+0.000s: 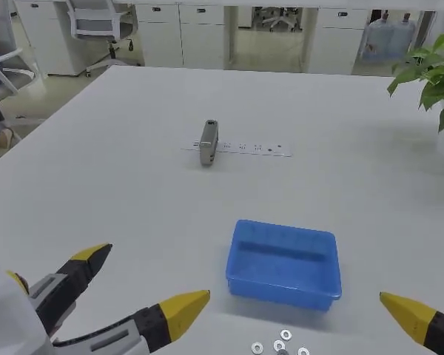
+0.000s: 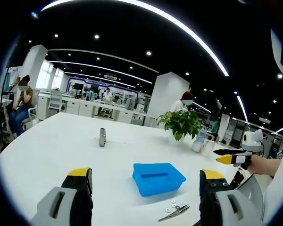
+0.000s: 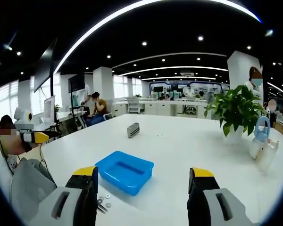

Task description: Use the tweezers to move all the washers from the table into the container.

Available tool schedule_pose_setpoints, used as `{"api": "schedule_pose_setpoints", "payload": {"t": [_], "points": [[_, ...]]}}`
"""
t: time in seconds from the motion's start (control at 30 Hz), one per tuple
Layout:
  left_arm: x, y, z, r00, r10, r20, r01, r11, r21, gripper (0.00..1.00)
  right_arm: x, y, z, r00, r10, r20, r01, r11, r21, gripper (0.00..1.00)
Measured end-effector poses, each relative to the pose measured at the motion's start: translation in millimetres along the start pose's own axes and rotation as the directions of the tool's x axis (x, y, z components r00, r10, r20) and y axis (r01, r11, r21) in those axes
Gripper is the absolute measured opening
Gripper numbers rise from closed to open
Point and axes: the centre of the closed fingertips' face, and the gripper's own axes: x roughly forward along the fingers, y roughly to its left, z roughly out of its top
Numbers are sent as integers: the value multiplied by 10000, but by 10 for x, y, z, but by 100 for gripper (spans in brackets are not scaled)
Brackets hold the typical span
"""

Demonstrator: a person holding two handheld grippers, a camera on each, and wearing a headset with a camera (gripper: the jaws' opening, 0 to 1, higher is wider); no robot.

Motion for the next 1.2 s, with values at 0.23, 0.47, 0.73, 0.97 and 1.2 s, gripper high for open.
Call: {"api": "schedule_pose_setpoints", "payload": {"t": [0.23, 0.47, 0.73, 0.97, 1.2], "points": [[10, -2, -56, 9998, -52, -203, 51, 10000, -40, 96, 7, 9, -9, 9999, 90, 54, -91, 9999, 80, 75], [36, -31, -136, 9976, -120, -685, 173, 9969, 772, 91, 12, 61, -116, 9992, 323, -233, -324, 9995, -54, 71], [80, -116, -460, 9655, -702, -2508, 1233, 9715, 2026, 67, 40, 221, -542, 9716, 1061, -2115, -1297, 9864, -1007, 41], [130, -256, -919, 8818, -1442, -4491, 2580, 9445, 2033, 46, 122, 498, -912, 8888, 2191, -4025, -3094, 9348, -1744, 21], [234, -338, -1146, 7986, -1852, -5727, 3803, 8927, 2416, 37, 234, 787, -1137, 7995, 3272, -5037, -4712, 8617, -1881, 13]]}}
